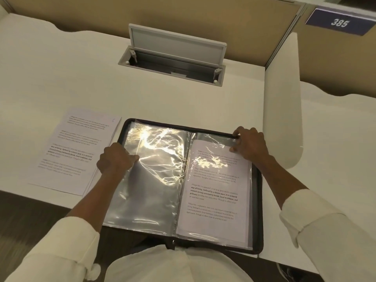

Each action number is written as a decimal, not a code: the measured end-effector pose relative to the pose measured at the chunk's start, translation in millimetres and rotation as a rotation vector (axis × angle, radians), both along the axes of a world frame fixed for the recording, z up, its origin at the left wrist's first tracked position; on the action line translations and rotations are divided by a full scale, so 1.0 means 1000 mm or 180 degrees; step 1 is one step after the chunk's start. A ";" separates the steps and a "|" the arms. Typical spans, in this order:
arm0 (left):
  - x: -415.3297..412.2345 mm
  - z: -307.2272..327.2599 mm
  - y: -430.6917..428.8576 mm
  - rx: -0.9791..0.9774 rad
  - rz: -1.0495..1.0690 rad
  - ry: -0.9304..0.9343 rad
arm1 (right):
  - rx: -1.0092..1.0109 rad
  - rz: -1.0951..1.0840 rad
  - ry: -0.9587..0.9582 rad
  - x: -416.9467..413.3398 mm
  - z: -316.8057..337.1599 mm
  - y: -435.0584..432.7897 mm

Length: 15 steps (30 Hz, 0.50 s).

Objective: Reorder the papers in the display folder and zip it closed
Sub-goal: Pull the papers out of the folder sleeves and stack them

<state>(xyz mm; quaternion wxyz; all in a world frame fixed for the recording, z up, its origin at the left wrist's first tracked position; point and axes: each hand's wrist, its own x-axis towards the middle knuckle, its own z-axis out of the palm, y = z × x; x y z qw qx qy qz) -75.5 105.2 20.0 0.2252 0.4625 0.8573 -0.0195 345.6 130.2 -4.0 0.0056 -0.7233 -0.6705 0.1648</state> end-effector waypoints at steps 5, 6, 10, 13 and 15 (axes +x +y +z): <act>0.006 0.001 -0.007 0.0123 -0.0079 0.0255 | 0.0200 0.0224 0.0018 0.002 0.005 0.002; 0.009 0.003 -0.009 0.0172 -0.0137 0.0365 | 0.0173 0.0279 0.0046 0.002 0.009 0.003; 0.031 0.009 -0.015 0.0587 -0.0657 0.1063 | -0.0313 0.0520 0.0196 -0.002 0.036 0.011; 0.063 0.020 -0.014 0.0972 -0.0889 0.0618 | -0.0599 0.0530 0.0671 -0.009 0.059 0.016; 0.090 0.028 -0.014 0.1004 -0.0996 0.0097 | -0.0816 0.0583 0.0945 -0.015 0.073 0.020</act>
